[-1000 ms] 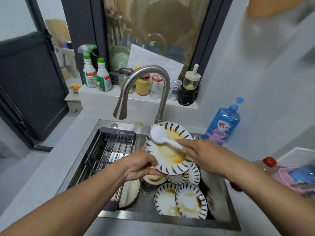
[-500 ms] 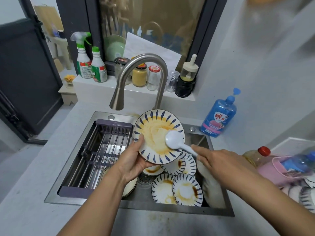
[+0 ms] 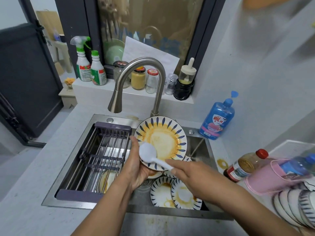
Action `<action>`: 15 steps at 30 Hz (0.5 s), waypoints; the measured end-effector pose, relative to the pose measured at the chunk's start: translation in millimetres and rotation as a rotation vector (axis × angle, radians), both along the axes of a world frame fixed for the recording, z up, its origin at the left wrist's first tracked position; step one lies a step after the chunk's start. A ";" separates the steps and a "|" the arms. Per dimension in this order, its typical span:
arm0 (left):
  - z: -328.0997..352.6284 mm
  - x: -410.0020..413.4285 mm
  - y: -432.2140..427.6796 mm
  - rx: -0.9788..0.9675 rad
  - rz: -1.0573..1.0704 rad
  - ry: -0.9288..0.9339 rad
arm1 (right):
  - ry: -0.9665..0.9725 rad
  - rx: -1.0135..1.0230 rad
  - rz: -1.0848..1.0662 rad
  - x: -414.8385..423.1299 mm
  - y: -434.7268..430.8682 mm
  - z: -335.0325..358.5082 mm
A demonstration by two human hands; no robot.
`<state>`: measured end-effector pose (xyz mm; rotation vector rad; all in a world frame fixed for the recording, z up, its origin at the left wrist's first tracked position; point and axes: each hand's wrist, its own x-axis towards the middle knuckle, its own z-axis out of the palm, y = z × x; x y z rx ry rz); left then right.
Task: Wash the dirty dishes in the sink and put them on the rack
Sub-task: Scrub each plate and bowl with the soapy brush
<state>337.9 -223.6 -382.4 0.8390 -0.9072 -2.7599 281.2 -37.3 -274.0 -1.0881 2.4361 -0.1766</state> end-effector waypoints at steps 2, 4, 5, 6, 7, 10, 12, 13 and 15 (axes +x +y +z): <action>-0.7 0.1 -3.7 0.018 0.014 0.004 | -0.013 0.059 0.033 -1.2 10.0 6.5; 1.3 1.3 -6.3 -0.016 -0.001 0.037 | 0.031 0.136 0.042 -6.3 22.2 14.5; 1.8 2.0 -6.8 -0.028 -0.012 0.049 | 0.083 0.178 0.038 -10.1 27.7 19.6; 1.1 2.9 -6.9 -0.037 -0.019 0.052 | 0.147 0.217 0.034 -14.0 31.7 24.8; 1.7 3.4 -5.7 -0.055 -0.029 0.055 | 0.208 0.249 0.025 -17.4 35.0 29.4; 5.2 2.8 -0.7 -0.126 -0.069 0.049 | 0.259 0.279 0.029 -17.8 36.3 36.0; 6.8 1.5 1.3 -0.167 -0.098 0.035 | 0.191 0.266 0.072 -8.3 30.5 31.9; 6.3 1.3 2.3 -0.174 -0.092 0.013 | 0.167 0.247 0.090 -2.0 26.5 27.0; 5.2 2.8 5.8 -0.182 -0.080 -0.022 | 0.176 0.186 0.087 5.2 17.3 16.8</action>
